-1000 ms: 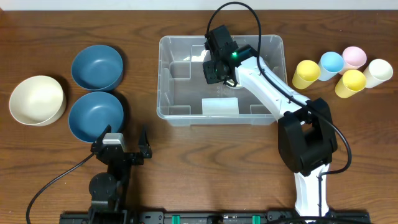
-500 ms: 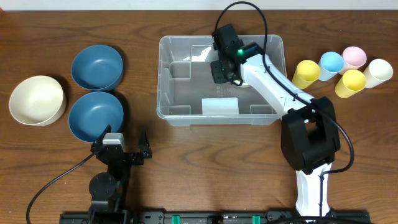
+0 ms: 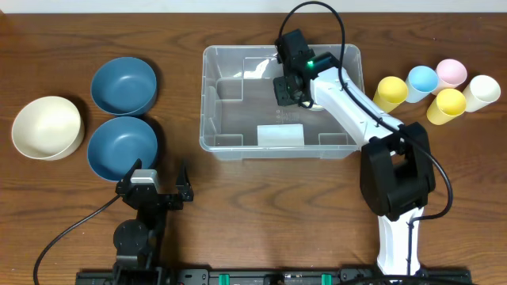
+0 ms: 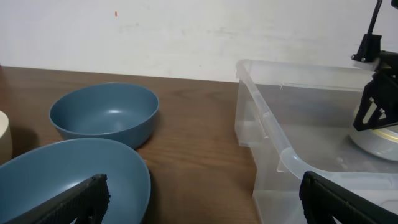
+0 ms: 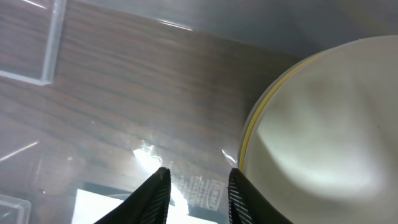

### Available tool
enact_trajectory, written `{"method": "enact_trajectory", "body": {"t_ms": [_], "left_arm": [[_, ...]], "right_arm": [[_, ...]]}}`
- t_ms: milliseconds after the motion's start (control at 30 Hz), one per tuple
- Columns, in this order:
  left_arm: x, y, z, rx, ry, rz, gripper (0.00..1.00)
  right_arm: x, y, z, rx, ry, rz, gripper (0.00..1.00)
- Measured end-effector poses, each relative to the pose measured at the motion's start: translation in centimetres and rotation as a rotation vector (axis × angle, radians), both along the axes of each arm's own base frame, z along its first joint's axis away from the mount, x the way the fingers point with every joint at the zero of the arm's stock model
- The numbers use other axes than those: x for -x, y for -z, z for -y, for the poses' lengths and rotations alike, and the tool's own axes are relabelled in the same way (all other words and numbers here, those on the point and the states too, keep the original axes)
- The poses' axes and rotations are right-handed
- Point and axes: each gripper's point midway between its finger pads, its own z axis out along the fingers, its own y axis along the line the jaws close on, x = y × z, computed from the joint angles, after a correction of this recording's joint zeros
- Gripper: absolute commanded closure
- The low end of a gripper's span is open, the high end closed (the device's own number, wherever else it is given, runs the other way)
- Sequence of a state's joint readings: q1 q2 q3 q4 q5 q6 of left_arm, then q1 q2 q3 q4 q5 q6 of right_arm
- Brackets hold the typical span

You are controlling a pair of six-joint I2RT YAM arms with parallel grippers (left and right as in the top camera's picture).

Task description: Pack container

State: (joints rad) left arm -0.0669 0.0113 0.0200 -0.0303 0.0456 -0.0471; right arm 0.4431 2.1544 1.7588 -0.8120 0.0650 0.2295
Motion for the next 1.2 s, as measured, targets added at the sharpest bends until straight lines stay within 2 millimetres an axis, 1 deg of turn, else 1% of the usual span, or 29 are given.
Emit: {"method": "enact_trajectory", "body": {"t_ms": [233, 300, 367, 433, 500, 567, 633, 667, 700, 733, 800, 833, 867, 967, 1033, 1100, 1200], "left_arm": [[0.0, 0.0, 0.0, 0.000, 0.000, 0.000, 0.02], [0.0, 0.0, 0.0, 0.000, 0.000, 0.000, 0.02], [0.0, 0.0, 0.0, 0.000, 0.000, 0.000, 0.02], [0.0, 0.0, 0.0, 0.000, 0.000, 0.000, 0.02], [0.0, 0.0, 0.0, 0.000, 0.000, 0.000, 0.02], [0.0, 0.0, 0.0, 0.000, 0.000, 0.000, 0.02], [0.0, 0.0, 0.0, 0.000, 0.000, 0.000, 0.02], [0.0, 0.0, 0.0, 0.000, 0.000, 0.000, 0.02], [0.0, 0.0, 0.0, 0.000, 0.000, 0.000, 0.02], [0.0, 0.0, 0.0, 0.000, 0.000, 0.000, 0.02], [0.0, 0.0, 0.0, 0.000, 0.000, 0.000, 0.02], [0.0, 0.0, 0.0, 0.000, 0.000, 0.000, 0.02], [0.0, 0.0, 0.0, 0.000, 0.000, 0.000, 0.02], [0.0, 0.0, 0.0, 0.000, 0.000, 0.000, 0.02], [0.0, 0.0, 0.0, 0.000, 0.000, 0.000, 0.02], [0.0, 0.0, 0.0, 0.000, 0.000, 0.000, 0.02], [0.0, 0.0, 0.0, 0.000, 0.000, 0.000, 0.02]], "right_arm": [[0.1, 0.0, 0.2, 0.008, 0.000, -0.005, 0.68], [0.3, -0.4, 0.1, 0.003, -0.006, -0.017, 0.67], [0.4, -1.3, -0.1, -0.010, -0.012, -0.021, 0.63], [0.6, -3.5, -0.3, -0.027, -0.015, -0.014, 0.60], [0.8, -6.6, -0.3, -0.049, -0.014, 0.012, 0.56], [1.3, -11.1, 0.1, -0.082, 0.001, 0.068, 0.51], [2.0, -15.3, 1.3, -0.110, 0.037, 0.122, 0.48], [2.5, -17.4, 2.5, -0.121, 0.070, 0.149, 0.44], [3.0, -19.0, 3.9, -0.128, 0.111, 0.166, 0.39], [3.7, -20.6, 6.1, -0.131, 0.170, 0.177, 0.34], [4.9, -22.3, 10.5, -0.122, 0.295, 0.176, 0.30], [5.7, -22.5, 13.2, -0.107, 0.373, 0.157, 0.29], [6.4, -22.4, 15.8, -0.091, 0.452, 0.133, 0.28], [7.4, -21.1, 21.1, -0.058, 0.623, 0.068, 0.24], [7.6, -20.0, 23.1, -0.048, 0.692, 0.035, 0.23], [7.7, -18.2, 25.2, -0.045, 0.770, 0.003, 0.23], [7.5, -15.6, 27.2, -0.053, 0.845, -0.018, 0.22]]}}
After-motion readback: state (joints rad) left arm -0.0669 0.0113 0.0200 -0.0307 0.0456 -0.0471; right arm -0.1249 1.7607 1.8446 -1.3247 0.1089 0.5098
